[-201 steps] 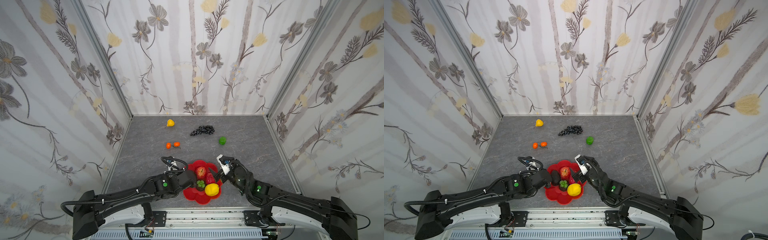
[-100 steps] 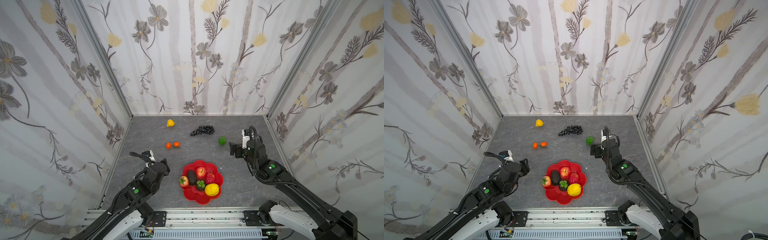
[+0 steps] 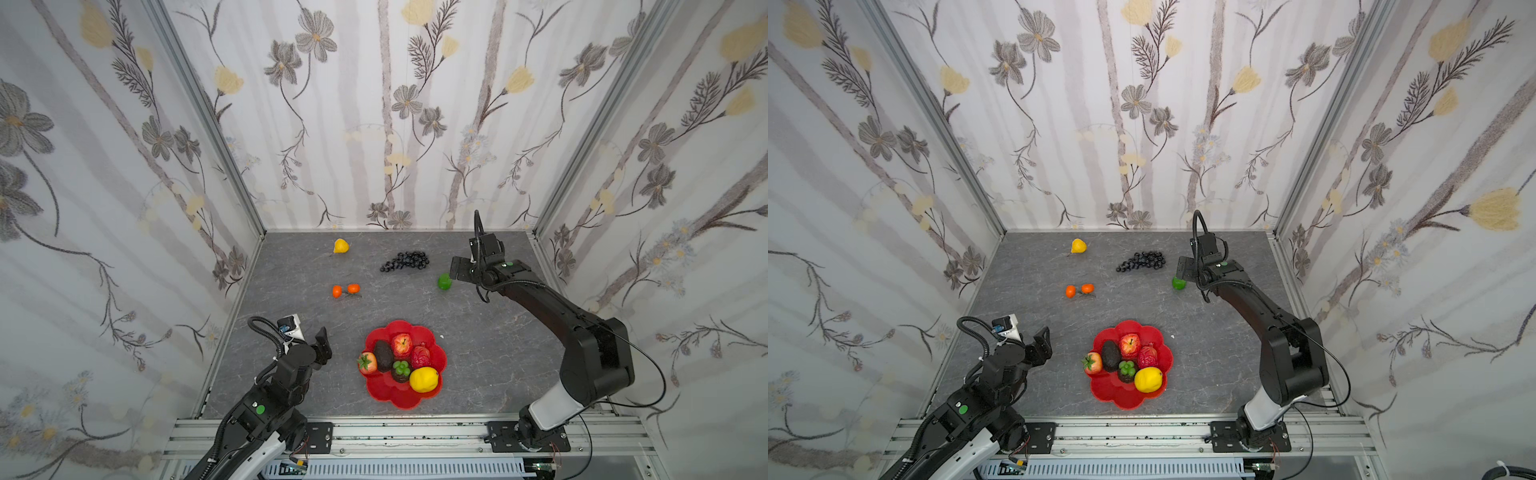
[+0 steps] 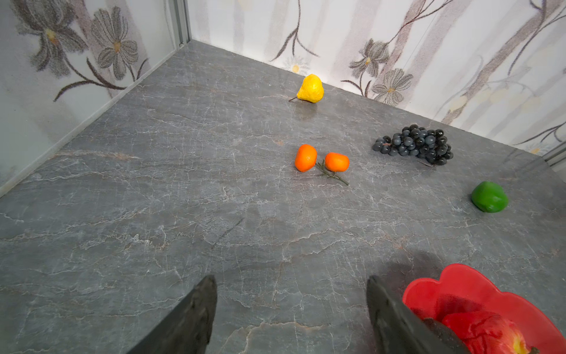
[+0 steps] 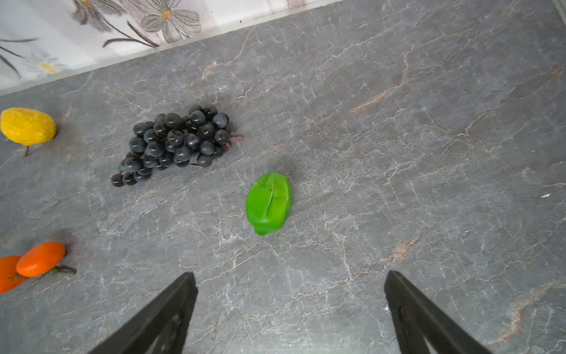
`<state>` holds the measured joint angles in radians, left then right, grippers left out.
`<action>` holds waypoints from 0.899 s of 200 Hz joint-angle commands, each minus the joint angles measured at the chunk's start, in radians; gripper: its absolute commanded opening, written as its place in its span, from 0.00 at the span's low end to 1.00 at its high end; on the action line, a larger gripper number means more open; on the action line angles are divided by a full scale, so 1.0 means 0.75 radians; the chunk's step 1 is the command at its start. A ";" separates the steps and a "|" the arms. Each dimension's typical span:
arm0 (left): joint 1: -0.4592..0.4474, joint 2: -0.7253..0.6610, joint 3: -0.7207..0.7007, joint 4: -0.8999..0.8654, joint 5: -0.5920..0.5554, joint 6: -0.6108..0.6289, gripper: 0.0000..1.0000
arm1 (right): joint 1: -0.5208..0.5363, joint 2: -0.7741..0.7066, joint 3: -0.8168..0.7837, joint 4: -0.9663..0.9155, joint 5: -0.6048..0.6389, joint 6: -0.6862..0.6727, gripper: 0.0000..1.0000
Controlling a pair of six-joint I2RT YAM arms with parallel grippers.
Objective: Arrange fruit in a fruit bowl
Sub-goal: Pick up the fruit from the top-center of the table.
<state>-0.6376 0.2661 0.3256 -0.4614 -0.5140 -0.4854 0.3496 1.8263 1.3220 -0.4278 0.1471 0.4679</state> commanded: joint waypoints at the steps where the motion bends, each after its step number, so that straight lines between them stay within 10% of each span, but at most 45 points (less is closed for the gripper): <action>1: 0.001 -0.082 -0.039 0.065 0.062 0.082 0.79 | -0.009 0.116 0.110 -0.069 -0.020 0.045 0.96; 180: 0.002 -0.042 -0.066 0.129 0.072 0.096 0.89 | -0.013 0.647 0.575 -0.320 -0.135 0.119 0.86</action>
<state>-0.6376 0.2279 0.2764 -0.3992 -0.4442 -0.4187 0.3389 2.2894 1.7279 -0.6430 0.0551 0.5365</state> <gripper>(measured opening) 0.886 0.865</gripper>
